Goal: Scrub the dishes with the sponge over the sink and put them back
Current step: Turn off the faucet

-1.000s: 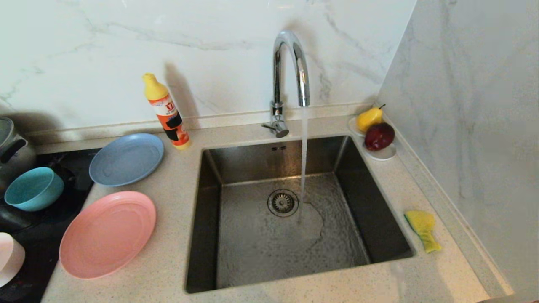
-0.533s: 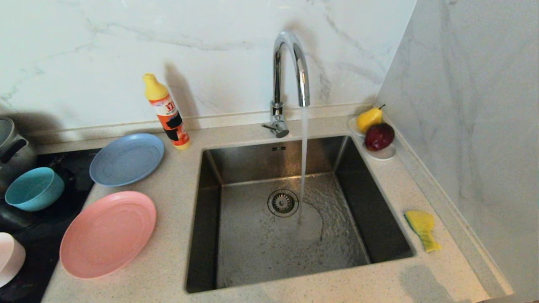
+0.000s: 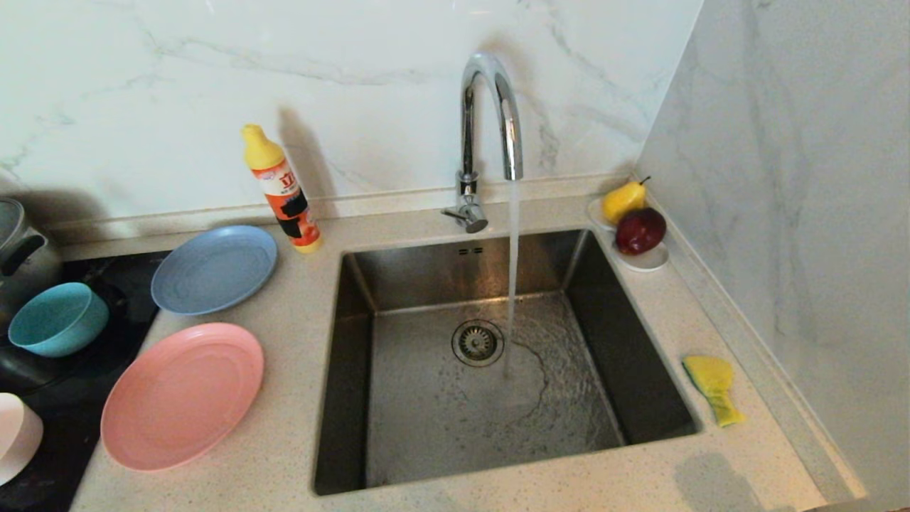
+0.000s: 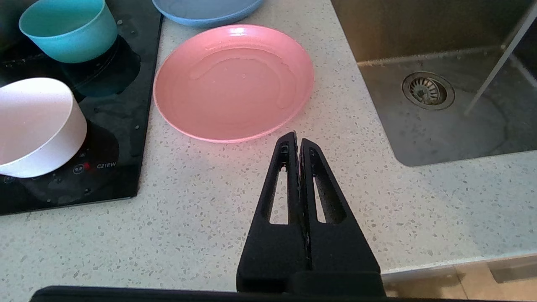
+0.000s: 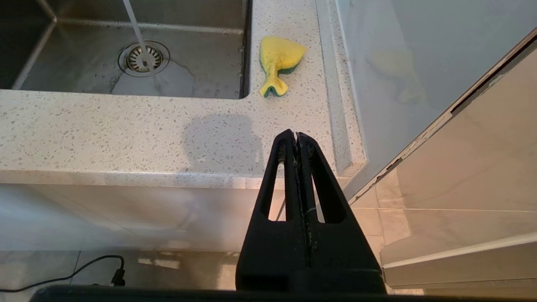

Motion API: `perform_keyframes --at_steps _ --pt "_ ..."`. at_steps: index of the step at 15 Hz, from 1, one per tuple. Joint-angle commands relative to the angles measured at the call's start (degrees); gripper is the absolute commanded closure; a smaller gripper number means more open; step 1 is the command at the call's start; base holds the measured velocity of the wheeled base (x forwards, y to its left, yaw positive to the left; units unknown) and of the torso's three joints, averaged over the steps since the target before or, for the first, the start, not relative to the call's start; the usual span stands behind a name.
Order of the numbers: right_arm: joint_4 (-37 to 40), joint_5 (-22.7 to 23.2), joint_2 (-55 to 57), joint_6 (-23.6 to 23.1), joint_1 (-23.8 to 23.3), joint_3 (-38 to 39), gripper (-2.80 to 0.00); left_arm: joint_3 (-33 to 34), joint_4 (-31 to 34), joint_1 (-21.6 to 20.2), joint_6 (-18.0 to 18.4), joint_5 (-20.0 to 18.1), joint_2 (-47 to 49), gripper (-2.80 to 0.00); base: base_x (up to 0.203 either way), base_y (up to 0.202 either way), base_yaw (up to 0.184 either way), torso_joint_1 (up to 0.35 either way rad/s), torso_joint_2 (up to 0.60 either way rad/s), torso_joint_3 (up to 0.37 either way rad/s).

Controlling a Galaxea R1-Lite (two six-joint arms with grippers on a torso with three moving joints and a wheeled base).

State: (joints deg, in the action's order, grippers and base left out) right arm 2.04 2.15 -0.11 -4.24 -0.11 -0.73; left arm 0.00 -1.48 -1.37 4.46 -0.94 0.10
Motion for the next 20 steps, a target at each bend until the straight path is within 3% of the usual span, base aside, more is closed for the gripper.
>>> perform_keyframes --at_steps 1,8,12,17,20 --pt "0.2 0.1 0.1 -0.1 0.0 0.0 0.0 1.1 0.0 0.0 0.0 0.1 0.0 0.0 0.0 0.0 0.0 0.0 0.0 0.0" --pt "0.2 0.1 0.1 0.0 0.0 0.0 0.0 0.8 0.0 0.0 0.3 0.2 0.0 0.0 0.0 0.0 0.0 0.0 0.0 0.0" --pt "0.2 0.1 0.1 0.0 -0.1 0.0 0.0 -12.8 3.2 0.1 0.1 -1.3 5.5 0.0 0.0 0.0 0.0 0.0 0.0 0.0" --pt "0.2 0.1 0.1 0.0 -0.1 0.0 0.0 -34.2 5.1 0.9 -4.5 -12.5 39.1 0.0 0.0 0.0 0.0 0.0 0.0 0.0" --pt "0.2 0.1 0.1 0.0 0.0 0.0 0.0 -46.6 4.4 1.1 -6.7 -25.4 59.3 0.0 0.0 0.0 0.0 0.0 0.0 0.0"
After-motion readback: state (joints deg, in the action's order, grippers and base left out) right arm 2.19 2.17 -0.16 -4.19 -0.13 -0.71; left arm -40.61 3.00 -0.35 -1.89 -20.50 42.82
